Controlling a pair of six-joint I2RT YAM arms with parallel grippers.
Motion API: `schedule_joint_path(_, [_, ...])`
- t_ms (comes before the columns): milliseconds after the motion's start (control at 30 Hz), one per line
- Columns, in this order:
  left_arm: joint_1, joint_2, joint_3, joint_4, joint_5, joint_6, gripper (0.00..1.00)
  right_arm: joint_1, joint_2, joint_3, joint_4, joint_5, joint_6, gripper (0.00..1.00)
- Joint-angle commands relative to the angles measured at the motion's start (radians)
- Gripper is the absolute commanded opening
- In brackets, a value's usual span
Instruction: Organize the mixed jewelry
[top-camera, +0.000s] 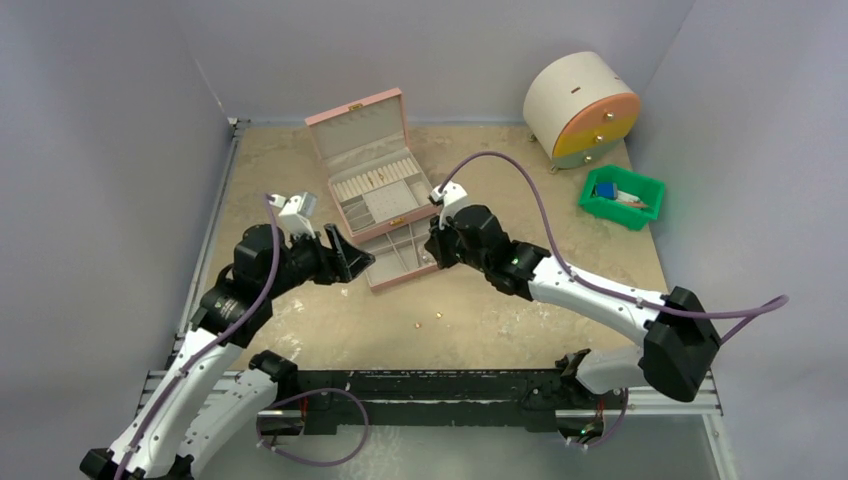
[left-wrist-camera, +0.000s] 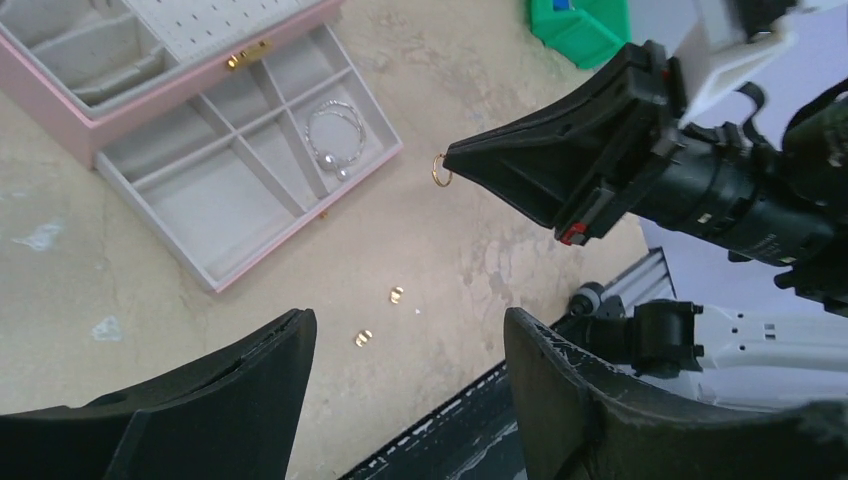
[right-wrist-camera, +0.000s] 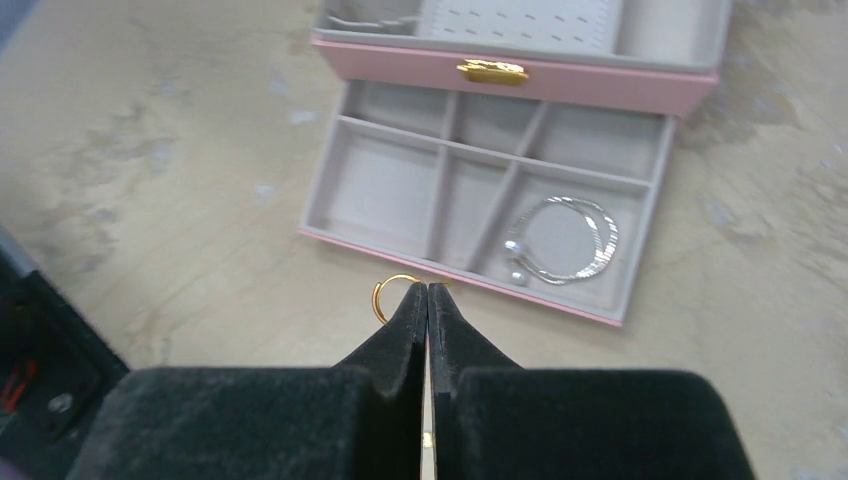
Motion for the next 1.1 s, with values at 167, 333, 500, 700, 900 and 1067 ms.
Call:
schedule_joint_path(167, [0.005, 0.043, -0.086, 0.209, 0.185, -0.12, 0.63, 0.114, -0.081, 0.024, 0.128, -0.086, -0.001, 0.0])
schedule_joint_path(333, [0.004, 0.059, -0.123, 0.281, 0.227, -0.172, 0.57, 0.148, -0.096, 0.042, 0.14, -0.109, 0.004, 0.0])
schedule_joint_path(500, [0.004, 0.065, -0.136, 0.319, 0.252, -0.203, 0.53, 0.165, -0.102, 0.058, 0.148, -0.136, 0.009, 0.0])
schedule_joint_path(700, [0.004, 0.067, -0.143, 0.325, 0.26, -0.211, 0.47, 0.175, -0.111, 0.058, 0.167, -0.153, 0.016, 0.0])
schedule_joint_path(900, [0.004, 0.065, -0.15, 0.325, 0.266, -0.212, 0.43, 0.186, -0.114, 0.062, 0.185, -0.161, 0.026, 0.0])
schedule_joint_path(1067, [0.004, 0.066, -0.153, 0.329, 0.272, -0.213, 0.4, 0.194, -0.113, 0.068, 0.189, -0.161, 0.025, 0.0])
